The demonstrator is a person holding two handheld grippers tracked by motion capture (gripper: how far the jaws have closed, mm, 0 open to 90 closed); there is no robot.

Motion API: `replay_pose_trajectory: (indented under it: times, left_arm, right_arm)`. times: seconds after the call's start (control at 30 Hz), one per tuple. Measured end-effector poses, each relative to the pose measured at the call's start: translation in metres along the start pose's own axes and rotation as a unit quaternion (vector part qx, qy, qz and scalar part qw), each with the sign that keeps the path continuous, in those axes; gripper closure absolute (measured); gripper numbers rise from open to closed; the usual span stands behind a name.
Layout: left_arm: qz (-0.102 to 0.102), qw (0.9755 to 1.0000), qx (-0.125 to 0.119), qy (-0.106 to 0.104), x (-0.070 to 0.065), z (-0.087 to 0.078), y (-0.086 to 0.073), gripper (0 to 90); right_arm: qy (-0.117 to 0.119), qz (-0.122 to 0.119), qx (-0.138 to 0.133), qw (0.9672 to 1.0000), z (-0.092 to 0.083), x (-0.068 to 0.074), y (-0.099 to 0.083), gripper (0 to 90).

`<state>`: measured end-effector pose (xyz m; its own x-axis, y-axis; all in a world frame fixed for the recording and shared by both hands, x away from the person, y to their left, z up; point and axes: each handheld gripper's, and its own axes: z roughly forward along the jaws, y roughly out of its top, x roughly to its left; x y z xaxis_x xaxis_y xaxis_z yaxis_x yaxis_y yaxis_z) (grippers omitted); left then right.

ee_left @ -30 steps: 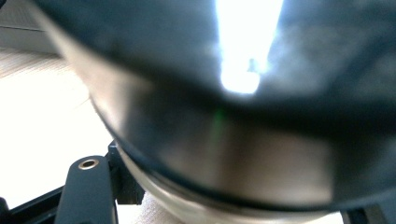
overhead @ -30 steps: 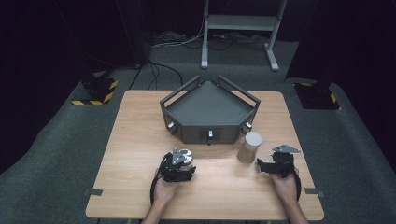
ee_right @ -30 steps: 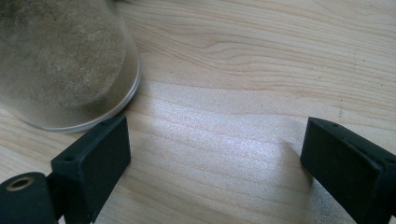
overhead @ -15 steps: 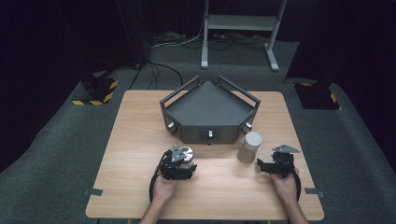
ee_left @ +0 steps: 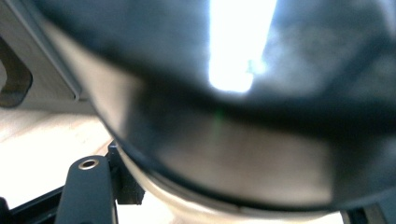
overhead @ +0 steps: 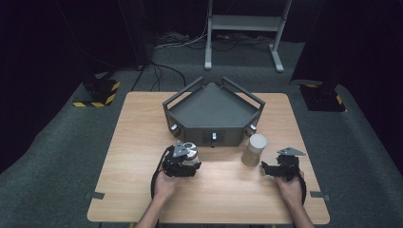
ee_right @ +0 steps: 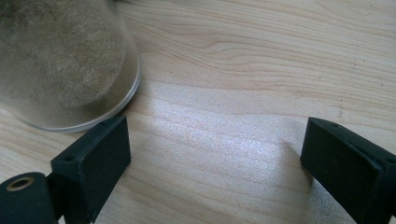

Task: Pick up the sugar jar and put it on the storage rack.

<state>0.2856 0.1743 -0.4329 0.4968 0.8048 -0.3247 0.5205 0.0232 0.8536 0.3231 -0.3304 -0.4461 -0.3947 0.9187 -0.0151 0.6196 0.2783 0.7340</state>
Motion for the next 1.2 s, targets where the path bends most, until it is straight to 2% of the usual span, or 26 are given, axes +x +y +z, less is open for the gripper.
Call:
replay_pose_trajectory:
  times: [0.37, 0.63, 1.2]
  left_arm:
    - [0.0, 0.9997, 0.003, -0.026, -0.001, 0.001, 0.034, 31.6]
    - [-0.015, 0.9991, 0.003, -0.04, 0.0, 0.003, 0.056, 31.6]
    - [-0.018, 0.9986, 0.001, -0.05, 0.003, 0.004, 0.098, 31.7]
  right_arm:
    - [0.0, 0.0, 0.0, 1.0, 0.0, 0.0, 0.0, 7.9]
    - [0.0, 0.0, 0.0, 1.0, 0.0, 0.0, 0.0, 7.9]
    - [0.0, 0.0, 0.0, 1.0, 0.0, 0.0, 0.0, 7.9]
